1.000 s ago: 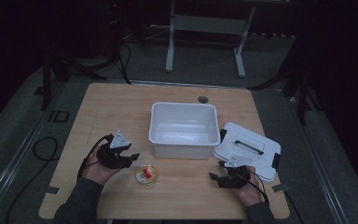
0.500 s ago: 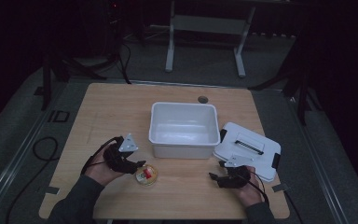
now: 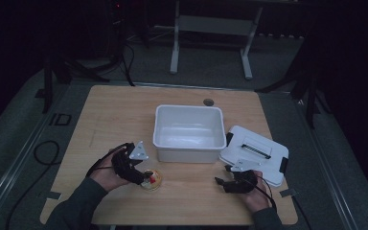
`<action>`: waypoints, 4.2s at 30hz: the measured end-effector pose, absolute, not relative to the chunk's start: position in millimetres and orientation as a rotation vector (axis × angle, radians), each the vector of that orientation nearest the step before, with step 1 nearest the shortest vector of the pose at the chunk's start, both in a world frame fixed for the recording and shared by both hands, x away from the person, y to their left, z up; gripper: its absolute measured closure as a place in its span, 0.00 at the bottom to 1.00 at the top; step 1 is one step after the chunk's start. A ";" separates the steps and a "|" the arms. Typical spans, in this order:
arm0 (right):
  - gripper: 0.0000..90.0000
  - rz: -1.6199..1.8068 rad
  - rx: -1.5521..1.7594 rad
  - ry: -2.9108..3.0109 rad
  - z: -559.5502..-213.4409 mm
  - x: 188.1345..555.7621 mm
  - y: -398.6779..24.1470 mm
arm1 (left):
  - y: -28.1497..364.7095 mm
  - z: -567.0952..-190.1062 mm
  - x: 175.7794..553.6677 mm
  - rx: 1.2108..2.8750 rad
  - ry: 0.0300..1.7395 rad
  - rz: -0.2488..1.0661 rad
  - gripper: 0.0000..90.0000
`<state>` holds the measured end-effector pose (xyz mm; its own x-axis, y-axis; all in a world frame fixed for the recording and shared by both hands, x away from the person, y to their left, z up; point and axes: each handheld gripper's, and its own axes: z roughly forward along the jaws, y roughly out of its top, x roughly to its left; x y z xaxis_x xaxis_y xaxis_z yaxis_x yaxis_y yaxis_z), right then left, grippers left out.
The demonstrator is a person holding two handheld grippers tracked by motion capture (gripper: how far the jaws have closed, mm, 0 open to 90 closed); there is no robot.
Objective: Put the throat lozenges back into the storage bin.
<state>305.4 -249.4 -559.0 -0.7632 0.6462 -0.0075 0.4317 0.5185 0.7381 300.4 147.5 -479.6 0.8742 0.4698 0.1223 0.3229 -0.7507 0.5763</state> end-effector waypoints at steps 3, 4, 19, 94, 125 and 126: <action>0.37 1.089 0.904 2.481 -559.0 305.4 -249.4 | 144.8 -481.8 300.2 2.502 0.548 0.345 0.31; 0.37 1.089 0.905 2.481 -559.0 305.4 -249.3 | 143.3 -482.9 300.1 2.517 0.535 0.347 0.31; 0.36 1.090 0.903 2.482 -559.0 305.3 -249.2 | 127.8 -495.0 297.2 2.616 0.425 0.298 0.26; 0.35 1.091 0.897 2.487 -559.0 305.3 -249.0 | 103.2 -523.5 315.3 2.908 0.283 0.155 0.22; 0.35 1.091 0.897 2.487 -559.0 305.3 -249.0 | 117.8 -494.8 311.8 2.858 0.310 0.199 0.22; 0.35 1.091 0.897 2.487 -559.0 305.3 -249.0 | 118.9 -493.2 311.7 2.859 0.307 0.203 0.22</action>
<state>305.3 -249.0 -559.0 -0.7676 0.6408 -0.0072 0.4288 0.5219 0.7374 311.7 118.9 -493.2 0.9678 0.2261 0.1103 0.1899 -0.9443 0.2689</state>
